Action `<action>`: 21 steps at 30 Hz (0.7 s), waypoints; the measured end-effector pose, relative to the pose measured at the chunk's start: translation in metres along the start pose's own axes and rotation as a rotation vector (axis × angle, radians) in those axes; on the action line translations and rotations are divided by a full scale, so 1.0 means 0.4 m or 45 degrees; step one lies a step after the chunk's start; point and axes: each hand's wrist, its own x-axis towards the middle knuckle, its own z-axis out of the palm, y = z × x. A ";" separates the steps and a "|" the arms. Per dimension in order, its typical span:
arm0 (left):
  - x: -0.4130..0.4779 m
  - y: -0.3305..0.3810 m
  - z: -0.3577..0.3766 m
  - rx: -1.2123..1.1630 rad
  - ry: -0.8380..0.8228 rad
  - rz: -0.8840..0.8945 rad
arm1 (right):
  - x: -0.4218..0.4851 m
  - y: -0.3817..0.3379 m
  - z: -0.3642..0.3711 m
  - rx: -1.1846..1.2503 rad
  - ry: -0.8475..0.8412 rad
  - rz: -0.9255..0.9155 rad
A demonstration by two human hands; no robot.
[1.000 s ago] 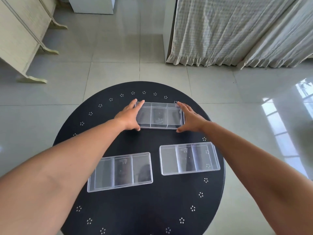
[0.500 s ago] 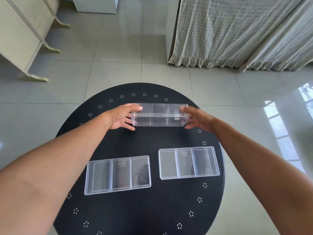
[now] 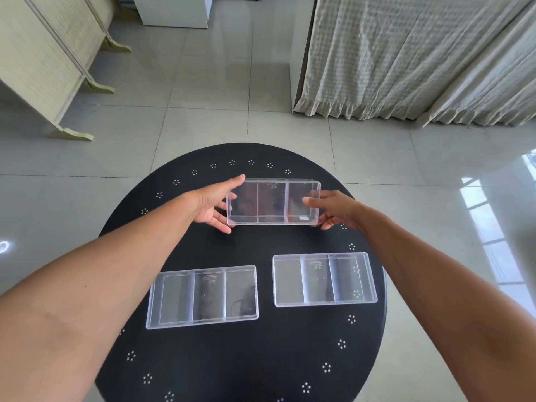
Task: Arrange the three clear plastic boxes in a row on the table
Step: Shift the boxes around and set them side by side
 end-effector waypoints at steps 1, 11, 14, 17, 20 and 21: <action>0.000 -0.005 0.003 0.028 0.018 -0.002 | 0.001 0.002 0.005 -0.026 0.003 0.008; 0.032 -0.054 0.054 0.254 0.213 0.097 | 0.044 0.015 0.037 -0.157 0.228 0.110; 0.028 -0.064 0.066 0.255 0.245 0.116 | 0.050 0.023 0.036 -0.154 0.269 0.125; 0.026 -0.071 0.063 0.203 0.279 0.154 | 0.046 0.023 0.047 -0.149 0.292 0.130; 0.022 -0.082 0.064 0.181 0.332 0.179 | 0.035 0.020 0.061 -0.121 0.335 0.126; 0.021 -0.087 0.067 0.165 0.353 0.190 | 0.030 0.021 0.064 -0.115 0.349 0.130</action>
